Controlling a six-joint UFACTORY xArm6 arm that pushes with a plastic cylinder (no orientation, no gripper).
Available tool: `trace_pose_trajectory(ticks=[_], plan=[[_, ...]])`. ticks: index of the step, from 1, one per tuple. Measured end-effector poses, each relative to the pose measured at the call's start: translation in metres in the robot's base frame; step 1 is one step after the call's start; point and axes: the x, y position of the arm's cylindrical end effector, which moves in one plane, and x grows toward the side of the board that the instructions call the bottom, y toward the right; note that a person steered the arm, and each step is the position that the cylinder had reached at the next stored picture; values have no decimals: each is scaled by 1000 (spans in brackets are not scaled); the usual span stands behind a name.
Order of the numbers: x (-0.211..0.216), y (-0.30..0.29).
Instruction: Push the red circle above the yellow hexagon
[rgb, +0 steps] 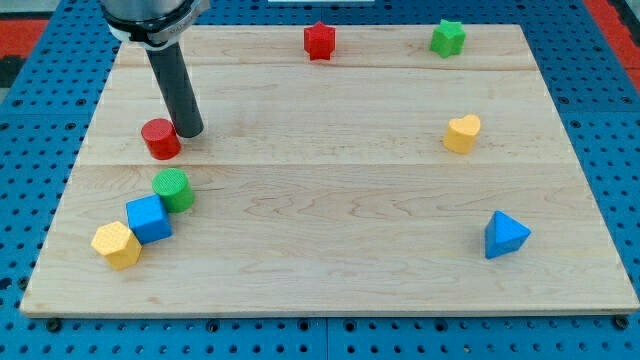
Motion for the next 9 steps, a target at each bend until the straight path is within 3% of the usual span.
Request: trace_pose_trajectory(ticks=[4, 5, 6, 7, 8, 9], plan=[[-4, -19], [-27, -15], [-31, -50], [-27, -53], [10, -30], [27, -51]])
